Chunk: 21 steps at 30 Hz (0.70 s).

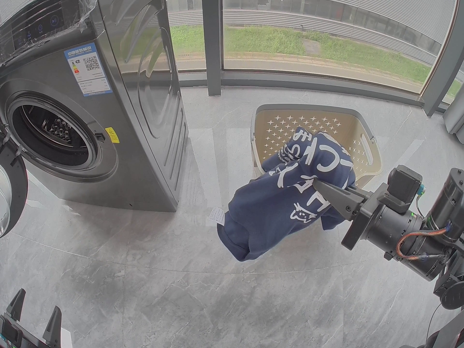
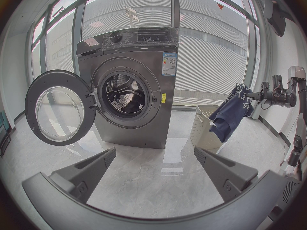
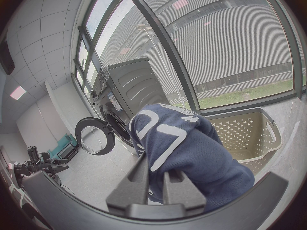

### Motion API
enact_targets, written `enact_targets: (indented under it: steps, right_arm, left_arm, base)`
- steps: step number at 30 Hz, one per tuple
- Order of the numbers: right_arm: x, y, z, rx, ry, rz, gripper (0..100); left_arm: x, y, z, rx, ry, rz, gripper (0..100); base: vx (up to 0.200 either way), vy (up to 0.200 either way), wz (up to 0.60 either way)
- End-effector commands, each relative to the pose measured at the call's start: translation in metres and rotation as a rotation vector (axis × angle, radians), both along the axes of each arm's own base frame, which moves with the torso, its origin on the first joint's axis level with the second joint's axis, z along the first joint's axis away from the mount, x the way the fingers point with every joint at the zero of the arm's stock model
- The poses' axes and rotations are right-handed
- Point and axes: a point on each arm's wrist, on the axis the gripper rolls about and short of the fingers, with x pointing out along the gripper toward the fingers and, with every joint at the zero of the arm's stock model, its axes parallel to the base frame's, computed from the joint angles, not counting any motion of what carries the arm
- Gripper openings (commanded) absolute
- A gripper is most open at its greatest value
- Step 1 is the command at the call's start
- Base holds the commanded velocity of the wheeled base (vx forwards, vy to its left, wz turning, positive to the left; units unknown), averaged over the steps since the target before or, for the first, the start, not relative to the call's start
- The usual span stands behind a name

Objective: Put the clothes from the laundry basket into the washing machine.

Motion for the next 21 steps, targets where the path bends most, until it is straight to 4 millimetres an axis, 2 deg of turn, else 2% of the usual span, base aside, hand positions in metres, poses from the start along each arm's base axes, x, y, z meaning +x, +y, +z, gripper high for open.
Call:
enact_targets:
  steps: [1, 21]
  right_arm:
    - [-0.0011, 0.0014, -0.0001, 0.0, 0.001, 0.009, 0]
    - [0.0009, 0.0009, 0.0028, 0.008, -0.009, 0.003, 0]
  left_arm:
    - [0.0003, 0.0, -0.0048, -0.001, 0.005, -0.001, 100]
    - [0.0004, 0.0001, -0.0047, -0.004, 0.007, 0.001, 100]
  base:
    - [0.0, 0.2, 0.0]
    - [0.0, 0.2, 0.0]
